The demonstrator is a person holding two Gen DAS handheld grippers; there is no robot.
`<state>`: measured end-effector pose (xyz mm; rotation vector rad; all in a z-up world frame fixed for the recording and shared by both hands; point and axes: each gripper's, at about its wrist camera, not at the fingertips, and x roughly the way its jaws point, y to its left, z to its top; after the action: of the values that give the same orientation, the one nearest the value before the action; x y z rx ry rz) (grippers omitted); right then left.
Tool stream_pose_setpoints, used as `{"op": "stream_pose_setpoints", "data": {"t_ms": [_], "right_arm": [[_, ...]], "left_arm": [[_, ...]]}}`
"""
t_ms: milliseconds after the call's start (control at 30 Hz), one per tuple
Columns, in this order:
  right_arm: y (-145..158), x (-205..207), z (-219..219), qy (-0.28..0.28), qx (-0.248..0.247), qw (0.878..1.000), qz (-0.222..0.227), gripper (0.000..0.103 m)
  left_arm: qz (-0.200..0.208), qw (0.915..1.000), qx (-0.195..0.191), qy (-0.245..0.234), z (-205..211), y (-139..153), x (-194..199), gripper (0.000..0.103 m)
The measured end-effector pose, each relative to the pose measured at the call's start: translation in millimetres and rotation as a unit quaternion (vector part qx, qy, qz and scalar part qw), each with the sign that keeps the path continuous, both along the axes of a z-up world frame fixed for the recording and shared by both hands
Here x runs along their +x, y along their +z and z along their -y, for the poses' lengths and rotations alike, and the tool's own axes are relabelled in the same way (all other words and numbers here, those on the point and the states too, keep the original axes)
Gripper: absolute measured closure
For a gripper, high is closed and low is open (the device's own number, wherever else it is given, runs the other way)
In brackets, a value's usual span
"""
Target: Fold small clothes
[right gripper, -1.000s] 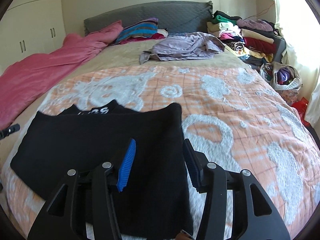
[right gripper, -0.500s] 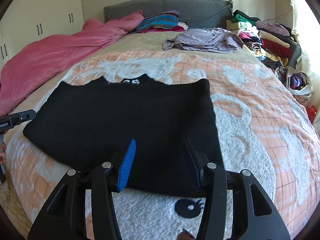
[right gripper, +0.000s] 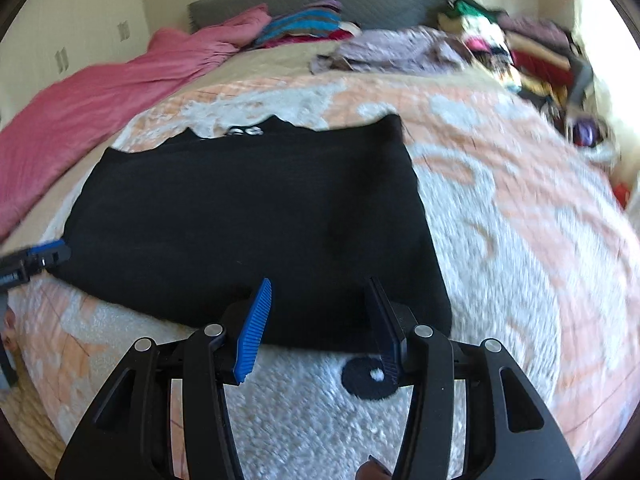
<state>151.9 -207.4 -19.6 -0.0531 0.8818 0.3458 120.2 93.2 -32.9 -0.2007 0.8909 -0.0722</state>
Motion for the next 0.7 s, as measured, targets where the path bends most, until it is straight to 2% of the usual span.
{"op": "stream_pose_setpoints", "data": {"t_ms": [133,433,567,700], "right_arm": [[-6,-4,9,-0.005,0.016,1.000,-0.007,0.056],[-10,-12,14,-0.013,0.019,1.000,0.000,0.055],[-9,-15,16,-0.020,0.025,0.999,0.002,0.055],[-7,-19,18,-0.028,0.034,0.999,0.006,0.055]], "left_arm": [[0.000,1.0000,0.004,0.002,2,-5,-4,0.058],[0.001,1.0000,0.003,0.010,2,-4,-10,0.058],[0.008,0.9997,-0.012,0.019,1,0,-16,0.058],[0.010,0.9998,-0.009,0.017,4,3,-19,0.054]]}}
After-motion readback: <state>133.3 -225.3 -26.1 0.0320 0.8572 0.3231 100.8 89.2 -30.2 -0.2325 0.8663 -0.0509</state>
